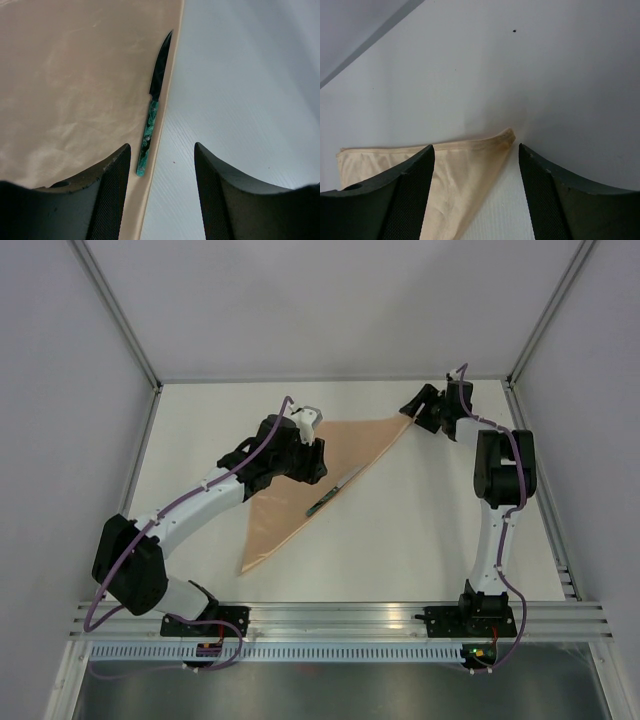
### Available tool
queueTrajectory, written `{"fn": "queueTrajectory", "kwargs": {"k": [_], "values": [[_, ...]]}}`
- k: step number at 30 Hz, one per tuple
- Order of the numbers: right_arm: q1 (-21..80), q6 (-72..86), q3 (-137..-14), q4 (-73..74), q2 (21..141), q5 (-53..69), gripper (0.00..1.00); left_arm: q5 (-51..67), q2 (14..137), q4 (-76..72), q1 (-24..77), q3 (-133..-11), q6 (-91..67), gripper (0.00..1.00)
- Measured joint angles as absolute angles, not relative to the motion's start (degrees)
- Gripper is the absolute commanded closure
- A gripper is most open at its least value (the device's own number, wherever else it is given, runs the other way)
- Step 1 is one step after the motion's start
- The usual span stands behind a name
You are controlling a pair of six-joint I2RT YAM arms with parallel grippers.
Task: Fold the napkin, place the utensils inside, and roll it up
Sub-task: Fold the napkin at the center of the board.
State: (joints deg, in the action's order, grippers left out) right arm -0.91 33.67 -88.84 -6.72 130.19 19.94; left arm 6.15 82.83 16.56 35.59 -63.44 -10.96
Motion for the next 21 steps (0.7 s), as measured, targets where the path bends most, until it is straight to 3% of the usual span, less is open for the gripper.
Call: {"fn": "queueTrajectory", "kwargs": {"k": [8,21], "values": [[-2.5,37.0,-87.4,-9.6,130.3,20.9,0.33,6.1,82.9,16.5,35.6,-63.4,-11.0,0.41],[-3.0,39.3,-87.4,-11.4,132.1,22.7,0.56,6.1,82.9,16.5,35.6,-63.4,-11.0,0.41]]}}
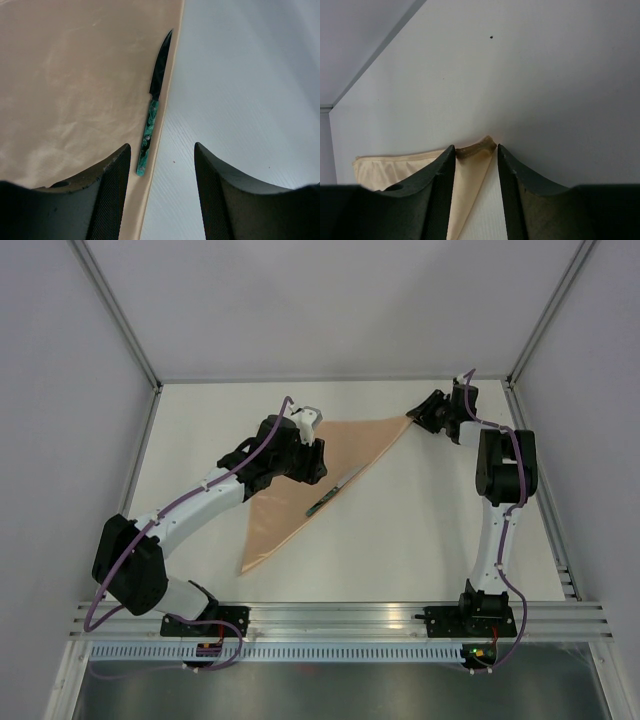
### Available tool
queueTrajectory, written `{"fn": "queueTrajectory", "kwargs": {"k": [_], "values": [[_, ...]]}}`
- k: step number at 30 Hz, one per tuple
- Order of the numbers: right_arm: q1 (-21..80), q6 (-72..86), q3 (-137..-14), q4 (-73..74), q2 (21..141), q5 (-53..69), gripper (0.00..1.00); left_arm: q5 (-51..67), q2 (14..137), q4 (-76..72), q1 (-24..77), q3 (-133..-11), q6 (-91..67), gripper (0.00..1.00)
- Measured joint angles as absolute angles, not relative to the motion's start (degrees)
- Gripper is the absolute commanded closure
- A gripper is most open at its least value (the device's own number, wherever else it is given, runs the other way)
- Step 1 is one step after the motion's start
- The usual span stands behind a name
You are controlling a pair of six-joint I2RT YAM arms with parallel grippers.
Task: Fold the napkin, place the utensils inside, and roll it up
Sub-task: Fold the napkin at the center of the board.
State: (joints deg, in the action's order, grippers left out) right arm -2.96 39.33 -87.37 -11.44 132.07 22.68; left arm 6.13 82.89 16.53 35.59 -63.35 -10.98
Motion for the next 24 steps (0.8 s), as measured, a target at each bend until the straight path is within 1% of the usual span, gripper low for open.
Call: {"fn": "queueTrajectory", "kwargs": {"k": [2,5,8,12,14,17,21,24], "values": [[-3.0,39.5,-87.4,-11.6,132.2,22.9,0.58,6.1,82.9,16.5,35.6,-63.4,-11.0,0.41],[-3.0,39.9,-87.7,-11.8,132.8,23.3,0.66,6.1,82.9,16.5,35.6,-63.3,-11.0,0.41],[-3.0,39.9,-87.9,-11.8,133.1,23.6,0.7,6.1,82.9,16.5,35.6,-63.3,-11.0,0.41],[-3.0,39.7,-87.9,-11.5,133.1,23.6,0.78,6.1,82.9,16.4,35.6,-63.2,-11.0,0.41],[-3.0,39.5,-87.9,-11.3,133.1,23.6,0.8,6.1,82.9,16.1,35.6,-63.0,-11.0,0.41],[-3.0,39.0,-87.9,-11.1,133.1,23.6,0.87,6.1,83.3,16.1,35.6,-62.9,-11.1,0.41],[-2.9,38.2,-87.9,-11.1,133.0,23.6,0.91,6.1,83.8,16.1,35.6,-62.9,-11.2,0.41],[-2.7,37.2,-87.9,-11.0,132.3,23.6,0.93,6.1,83.8,15.9,35.6,-62.9,-11.7,0.41]]}}
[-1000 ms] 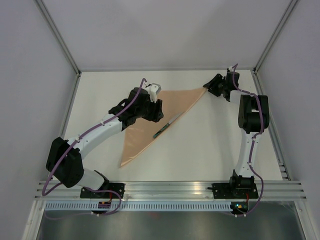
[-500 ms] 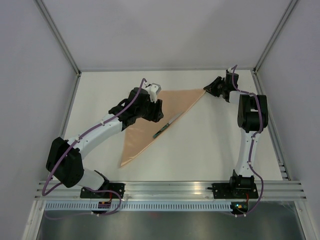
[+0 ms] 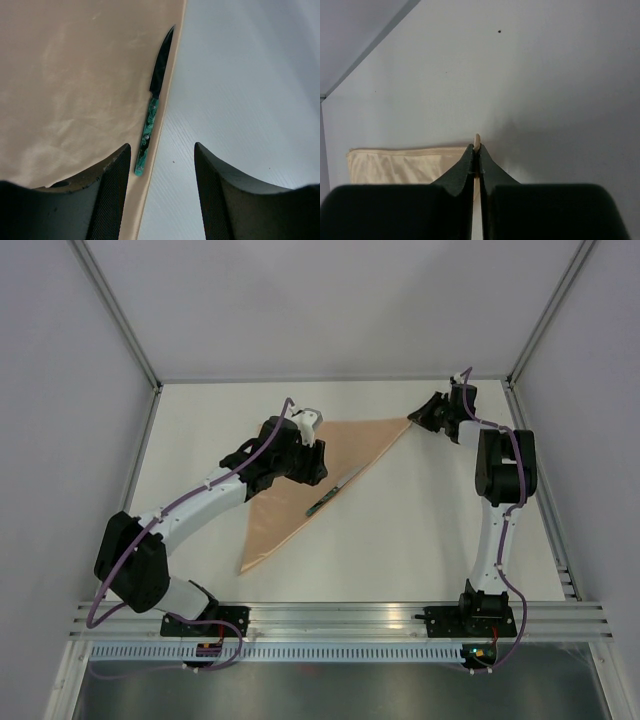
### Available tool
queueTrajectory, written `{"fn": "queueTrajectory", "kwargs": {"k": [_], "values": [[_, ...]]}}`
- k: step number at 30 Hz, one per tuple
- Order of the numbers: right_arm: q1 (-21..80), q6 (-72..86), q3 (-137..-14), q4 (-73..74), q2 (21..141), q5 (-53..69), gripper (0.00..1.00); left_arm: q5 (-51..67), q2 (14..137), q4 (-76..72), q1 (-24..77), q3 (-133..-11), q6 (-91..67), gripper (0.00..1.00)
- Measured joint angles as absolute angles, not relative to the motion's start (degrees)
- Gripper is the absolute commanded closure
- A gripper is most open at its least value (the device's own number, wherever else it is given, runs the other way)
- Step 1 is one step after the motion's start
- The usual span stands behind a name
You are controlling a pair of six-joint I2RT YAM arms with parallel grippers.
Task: Fold the napkin, place the utensils inside, and roll it up
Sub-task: Fold the napkin at the center of the board.
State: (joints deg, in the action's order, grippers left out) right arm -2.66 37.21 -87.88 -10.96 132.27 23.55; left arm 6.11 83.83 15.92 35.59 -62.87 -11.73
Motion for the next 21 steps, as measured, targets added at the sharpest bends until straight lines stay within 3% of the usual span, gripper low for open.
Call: {"fn": "queueTrajectory", "kwargs": {"k": [21], "values": [[8.9,19.5,-83.2,-7.9,117.2,23.7,0.96,3.8,79.9,17.5,34.2,-63.8,-16.6,0.37]]}}
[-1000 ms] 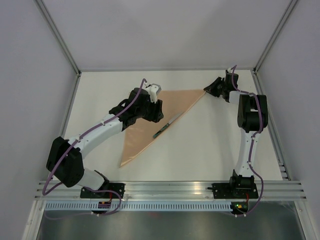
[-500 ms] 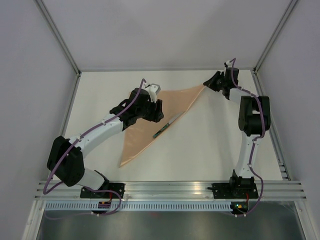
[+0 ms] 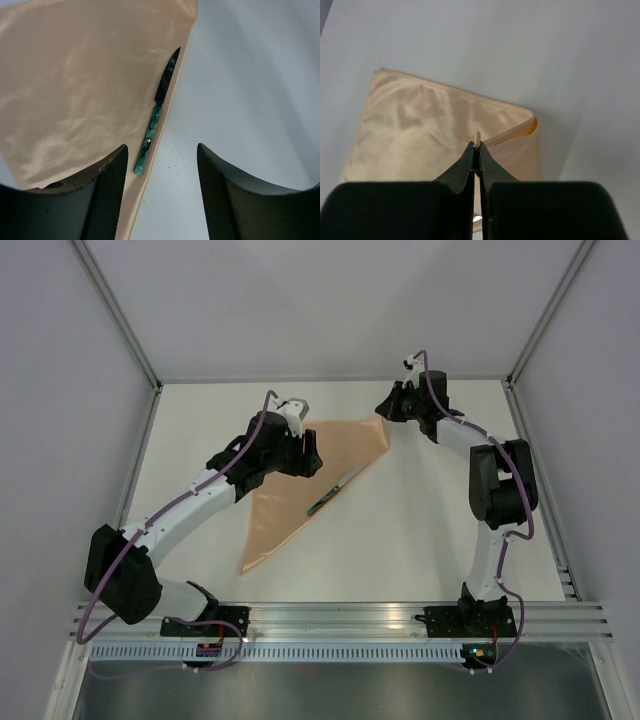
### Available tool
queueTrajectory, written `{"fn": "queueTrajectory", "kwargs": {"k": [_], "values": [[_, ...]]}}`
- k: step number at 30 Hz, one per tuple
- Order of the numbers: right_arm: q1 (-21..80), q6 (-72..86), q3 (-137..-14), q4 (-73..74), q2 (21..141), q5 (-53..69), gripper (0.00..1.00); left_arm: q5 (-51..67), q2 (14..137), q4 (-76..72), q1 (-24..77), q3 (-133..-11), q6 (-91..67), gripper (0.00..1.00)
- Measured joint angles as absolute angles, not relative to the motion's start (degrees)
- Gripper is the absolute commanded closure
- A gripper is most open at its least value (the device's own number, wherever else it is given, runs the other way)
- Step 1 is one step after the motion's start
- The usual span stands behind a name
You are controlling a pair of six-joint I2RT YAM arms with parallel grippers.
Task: Fold the napkin, place the utensils inside, and roll it up
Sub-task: Fold the napkin at the center of the board.
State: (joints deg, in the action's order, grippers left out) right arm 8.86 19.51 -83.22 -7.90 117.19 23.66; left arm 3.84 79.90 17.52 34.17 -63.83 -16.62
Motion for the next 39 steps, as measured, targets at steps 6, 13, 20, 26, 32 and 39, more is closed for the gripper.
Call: {"fn": "queueTrajectory", "kwargs": {"k": [6,13,20,26,32,39], "values": [[15.3,12.5,-80.0,-3.9,113.8,23.7,0.96,3.2,77.2,18.8,33.9,-65.9,-17.3,0.36],[22.2,6.7,-79.4,0.0,111.6,23.6,0.98,3.1,75.2,20.2,33.8,-67.0,-17.6,0.36],[26.6,2.6,-78.7,3.6,111.4,22.3,0.99,3.1,73.8,21.1,33.7,-67.2,-17.7,0.35],[28.6,0.6,-77.7,5.1,111.4,21.5,0.99,3.2,73.8,21.5,33.7,-67.9,-17.7,0.35],[30.1,-0.9,-77.6,5.4,111.4,20.3,0.99,3.2,73.8,21.8,33.7,-68.1,-17.7,0.35],[31.4,-1.9,-77.4,6.0,111.4,19.3,0.99,3.2,73.8,22.3,33.5,-68.1,-17.7,0.35]]}}
